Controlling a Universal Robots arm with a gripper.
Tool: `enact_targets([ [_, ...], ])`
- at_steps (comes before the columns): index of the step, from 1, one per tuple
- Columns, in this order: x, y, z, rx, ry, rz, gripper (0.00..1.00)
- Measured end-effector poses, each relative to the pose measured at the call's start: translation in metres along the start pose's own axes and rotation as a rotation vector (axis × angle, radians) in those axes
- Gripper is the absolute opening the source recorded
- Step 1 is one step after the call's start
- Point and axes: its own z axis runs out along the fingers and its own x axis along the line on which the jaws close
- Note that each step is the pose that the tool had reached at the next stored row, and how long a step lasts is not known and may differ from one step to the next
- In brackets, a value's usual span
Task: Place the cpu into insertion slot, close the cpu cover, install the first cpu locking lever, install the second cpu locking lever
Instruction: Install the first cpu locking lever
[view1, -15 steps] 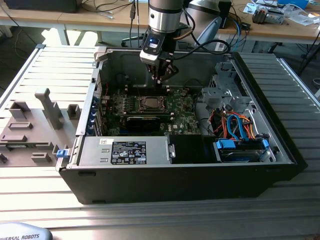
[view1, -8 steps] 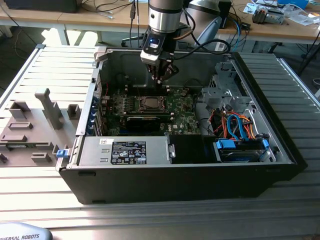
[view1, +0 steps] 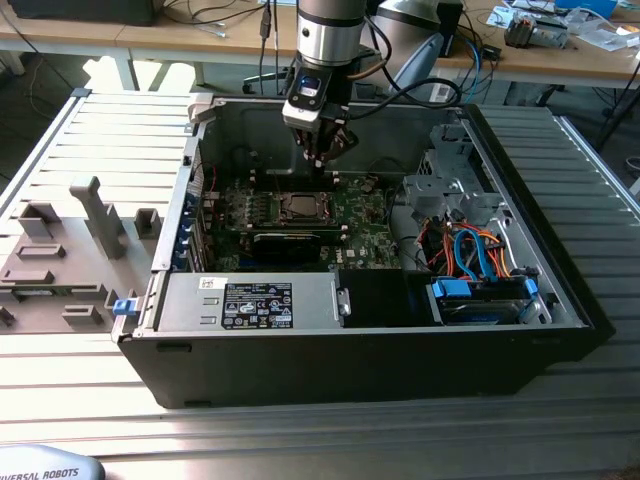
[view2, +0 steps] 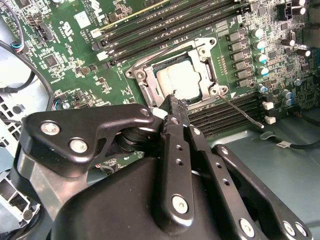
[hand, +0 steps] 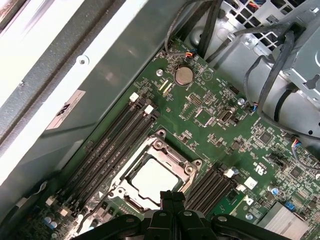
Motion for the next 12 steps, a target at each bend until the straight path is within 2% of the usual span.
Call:
enact_targets([
  [12, 0.0000, 0.0000, 0.0000, -0.0012, -0.0018, -0.028, 0.11],
])
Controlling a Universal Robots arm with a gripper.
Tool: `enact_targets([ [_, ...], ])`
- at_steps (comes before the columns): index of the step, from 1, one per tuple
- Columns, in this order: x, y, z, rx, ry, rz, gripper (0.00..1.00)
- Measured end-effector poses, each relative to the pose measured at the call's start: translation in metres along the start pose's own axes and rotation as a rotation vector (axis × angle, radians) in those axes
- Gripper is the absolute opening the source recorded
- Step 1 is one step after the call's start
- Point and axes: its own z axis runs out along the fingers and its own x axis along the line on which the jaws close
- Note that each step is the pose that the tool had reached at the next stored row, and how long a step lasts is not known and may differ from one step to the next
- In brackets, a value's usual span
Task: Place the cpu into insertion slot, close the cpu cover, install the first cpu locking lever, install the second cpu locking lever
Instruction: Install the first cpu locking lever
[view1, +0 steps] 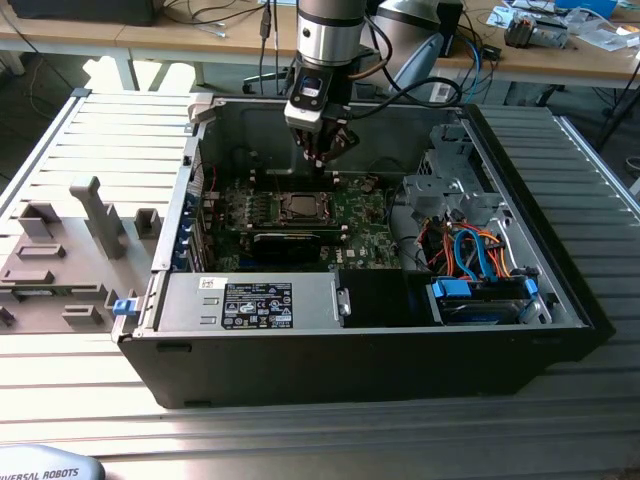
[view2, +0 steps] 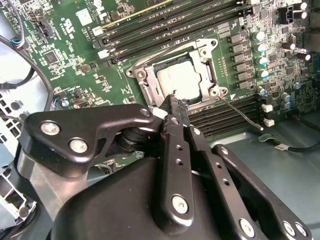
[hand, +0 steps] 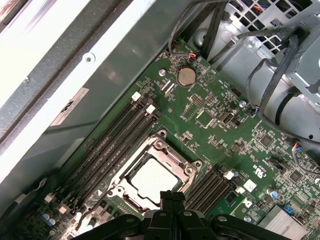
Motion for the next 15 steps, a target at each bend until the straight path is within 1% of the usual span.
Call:
enact_targets([
  [15, 0.0000, 0.0000, 0.0000, -0.0013, -0.0020, -0.030, 0.11],
])
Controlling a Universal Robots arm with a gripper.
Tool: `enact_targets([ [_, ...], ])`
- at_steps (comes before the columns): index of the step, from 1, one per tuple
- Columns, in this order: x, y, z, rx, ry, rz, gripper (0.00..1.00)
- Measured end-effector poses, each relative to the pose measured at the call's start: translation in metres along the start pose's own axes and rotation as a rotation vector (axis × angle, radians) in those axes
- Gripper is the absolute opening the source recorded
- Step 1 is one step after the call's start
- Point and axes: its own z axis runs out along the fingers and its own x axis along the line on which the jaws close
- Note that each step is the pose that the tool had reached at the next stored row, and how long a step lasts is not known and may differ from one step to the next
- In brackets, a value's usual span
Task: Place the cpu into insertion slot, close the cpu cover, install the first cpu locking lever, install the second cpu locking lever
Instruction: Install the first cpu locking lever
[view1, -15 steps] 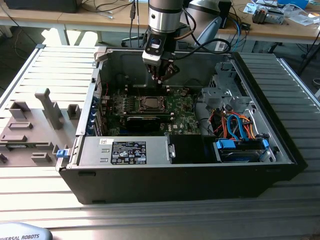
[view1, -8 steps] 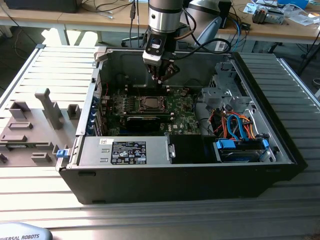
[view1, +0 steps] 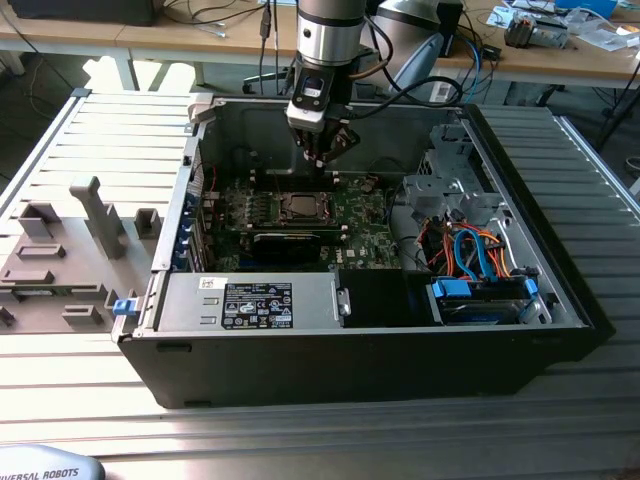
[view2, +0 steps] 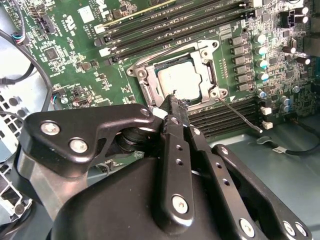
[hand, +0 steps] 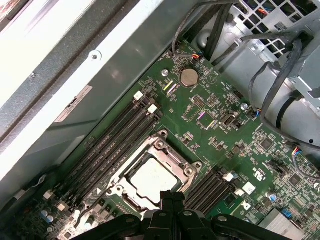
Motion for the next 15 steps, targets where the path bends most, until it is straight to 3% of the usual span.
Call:
enact_targets([
  [15, 0.0000, 0.0000, 0.0000, -0.0012, -0.0018, -0.029, 0.11],
])
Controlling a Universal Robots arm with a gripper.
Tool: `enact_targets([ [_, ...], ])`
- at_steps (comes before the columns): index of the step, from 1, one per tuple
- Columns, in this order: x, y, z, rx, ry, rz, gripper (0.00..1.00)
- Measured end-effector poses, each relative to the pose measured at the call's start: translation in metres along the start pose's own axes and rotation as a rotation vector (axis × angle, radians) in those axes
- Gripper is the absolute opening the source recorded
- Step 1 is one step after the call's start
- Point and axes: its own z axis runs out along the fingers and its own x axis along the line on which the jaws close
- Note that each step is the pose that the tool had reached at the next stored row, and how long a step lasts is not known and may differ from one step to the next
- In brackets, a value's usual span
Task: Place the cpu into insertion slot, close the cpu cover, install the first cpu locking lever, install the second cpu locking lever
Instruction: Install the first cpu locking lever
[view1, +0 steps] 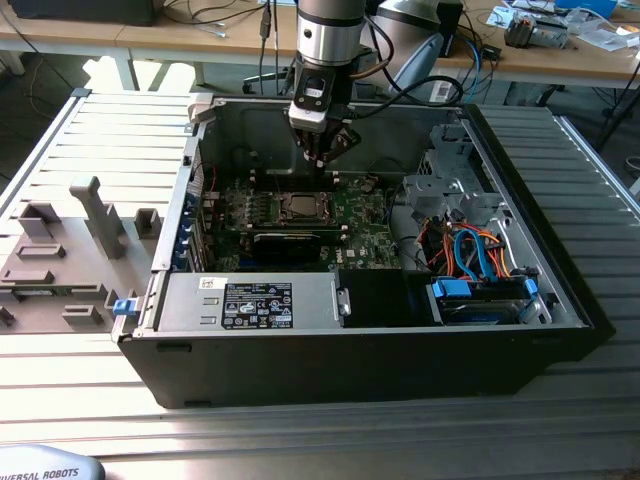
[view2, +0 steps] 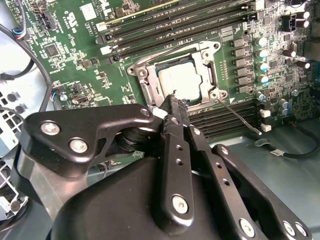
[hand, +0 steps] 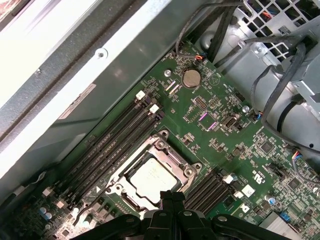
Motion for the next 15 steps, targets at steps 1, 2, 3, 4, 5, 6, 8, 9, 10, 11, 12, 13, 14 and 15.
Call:
enact_targets([
  [1, 0.0000, 0.0000, 0.0000, -0.0001, -0.0001, -0.001, 0.11],
  [2, 0.0000, 0.0000, 0.0000, -0.0001, -0.0002, -0.003, 0.11],
  [3, 0.0000, 0.0000, 0.0000, -0.0002, -0.0002, -0.004, 0.11],
  [4, 0.0000, 0.0000, 0.0000, -0.0002, -0.0004, -0.006, 0.11],
  [5, 0.0000, 0.0000, 0.0000, -0.0003, -0.0005, -0.007, 0.11],
  [6, 0.0000, 0.0000, 0.0000, -0.0004, -0.0006, -0.009, 0.11],
  [8, 0.0000, 0.0000, 0.0000, -0.0005, -0.0008, -0.013, 0.11],
  [9, 0.0000, 0.0000, 0.0000, -0.0006, -0.0009, -0.014, 0.11],
  [10, 0.0000, 0.0000, 0.0000, -0.0007, -0.0010, -0.016, 0.11],
  [11, 0.0000, 0.0000, 0.0000, -0.0007, -0.0011, -0.017, 0.11],
  [12, 0.0000, 0.0000, 0.0000, -0.0008, -0.0012, -0.018, 0.11],
  [13, 0.0000, 0.0000, 0.0000, -0.0008, -0.0013, -0.020, 0.11],
  [14, 0.0000, 0.0000, 0.0000, -0.0009, -0.0014, -0.021, 0.11],
  [15, 0.0000, 0.0000, 0.0000, -0.0010, -0.0014, -0.023, 0.11],
])
